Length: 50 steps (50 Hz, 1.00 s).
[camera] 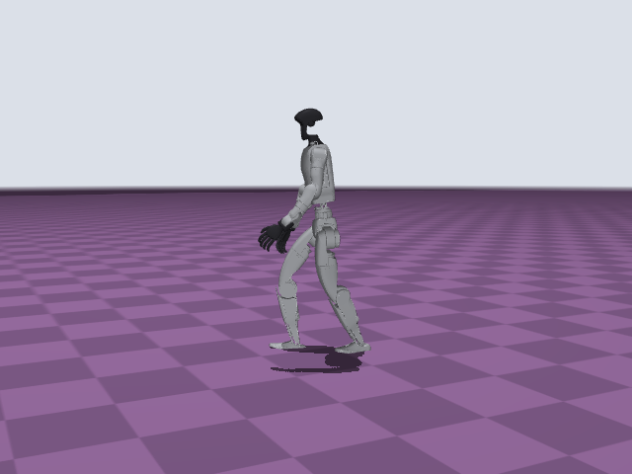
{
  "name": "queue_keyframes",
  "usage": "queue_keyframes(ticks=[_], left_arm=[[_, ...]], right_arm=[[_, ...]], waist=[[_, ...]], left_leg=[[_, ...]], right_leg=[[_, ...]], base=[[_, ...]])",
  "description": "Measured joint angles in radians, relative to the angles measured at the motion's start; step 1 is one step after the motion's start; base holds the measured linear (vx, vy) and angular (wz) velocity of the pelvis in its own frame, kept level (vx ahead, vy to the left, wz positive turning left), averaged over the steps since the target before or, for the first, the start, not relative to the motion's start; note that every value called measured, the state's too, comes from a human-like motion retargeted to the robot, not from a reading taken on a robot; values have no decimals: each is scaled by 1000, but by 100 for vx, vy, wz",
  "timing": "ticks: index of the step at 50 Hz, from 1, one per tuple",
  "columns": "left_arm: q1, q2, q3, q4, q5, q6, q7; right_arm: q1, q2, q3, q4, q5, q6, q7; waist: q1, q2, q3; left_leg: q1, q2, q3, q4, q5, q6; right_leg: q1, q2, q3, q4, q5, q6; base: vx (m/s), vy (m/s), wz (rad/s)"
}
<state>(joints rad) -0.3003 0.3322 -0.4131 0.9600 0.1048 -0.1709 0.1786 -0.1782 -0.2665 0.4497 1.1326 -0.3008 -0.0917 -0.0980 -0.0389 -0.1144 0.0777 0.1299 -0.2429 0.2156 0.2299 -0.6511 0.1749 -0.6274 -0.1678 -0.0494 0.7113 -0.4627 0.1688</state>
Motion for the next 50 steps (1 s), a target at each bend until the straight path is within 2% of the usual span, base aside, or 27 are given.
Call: queue_keyframes(ticks=[5,10,14,18,22,26,30,35,43,47,50], left_arm=[[17,0,-14,-16,0,-8,-7],[65,-6,-34,-25,6,-17,-25],[126,-11,-46,-14,17,-21,-38],[184,-13,-51,3,28,-16,-52],[226,-15,-52,20,38,-3,-66],[256,-14,-42,32,35,5,-78],[290,-14,-22,40,20,4,-85],[334,-21,9,49,-1,-4,-84],[371,-39,39,67,-18,-14,-69],[383,-47,49,73,-20,-17,-58],[400,-55,50,79,-19,-17,-49]], right_arm=[[10,-1,6,15,0,2,2],[20,5,12,38,1,0,-6],[33,11,16,57,0,-4,-22],[28,12,16,56,0,-6,-44],[8,7,16,42,-6,-4,-66],[-24,5,9,32,-11,-3,-88],[-57,5,1,19,-10,-4,-104],[-89,5,-8,-5,2,-14,-118],[-114,1,-14,-38,5,-37,-128],[-115,3,-11,-48,-3,-42,-131],[-106,6,-6,-51,-9,-43,-133]], waist=[[4,0,-2],[11,14,4],[19,41,6],[37,83,-4],[72,110,-16],[109,100,-22],[139,73,-24],[161,39,-28],[155,-17,-57],[147,-39,-72],[141,-50,-79]], left_leg=[[20,9,-19,84,-52,-2],[8,54,-29,278,-95,-27],[-52,138,-17,533,-86,-59],[-173,272,0,851,-19,-79],[-316,391,6,1095,16,-54],[-452,434,10,1185,-27,-9],[-568,418,21,1141,-80,17],[-676,353,34,956,-91,13],[-767,190,25,543,7,-25],[-775,123,4,412,46,-30],[-791,94,-8,426,50,-25]], right_leg=[[9,19,6,40,23,-5],[56,47,-4,121,24,-33],[104,91,-25,162,7,-69],[149,162,-56,153,-24,-117],[188,220,-66,120,-55,-155],[232,237,-52,84,-82,-167],[277,228,-31,56,-107,-163],[332,199,-11,28,-132,-149],[380,114,4,19,-170,-124],[393,77,15,49,-190,-113],[401,53,24,110,-215,-104]], base=[[5,2,-31],[5,-1,-25],[2,-4,-23],[-1,-6,-25],[-2,-5,-28],[-2,-3,-22],[-2,0,-14],[0,0,0],[0,0,0],[0,0,0],[0,0,0]])
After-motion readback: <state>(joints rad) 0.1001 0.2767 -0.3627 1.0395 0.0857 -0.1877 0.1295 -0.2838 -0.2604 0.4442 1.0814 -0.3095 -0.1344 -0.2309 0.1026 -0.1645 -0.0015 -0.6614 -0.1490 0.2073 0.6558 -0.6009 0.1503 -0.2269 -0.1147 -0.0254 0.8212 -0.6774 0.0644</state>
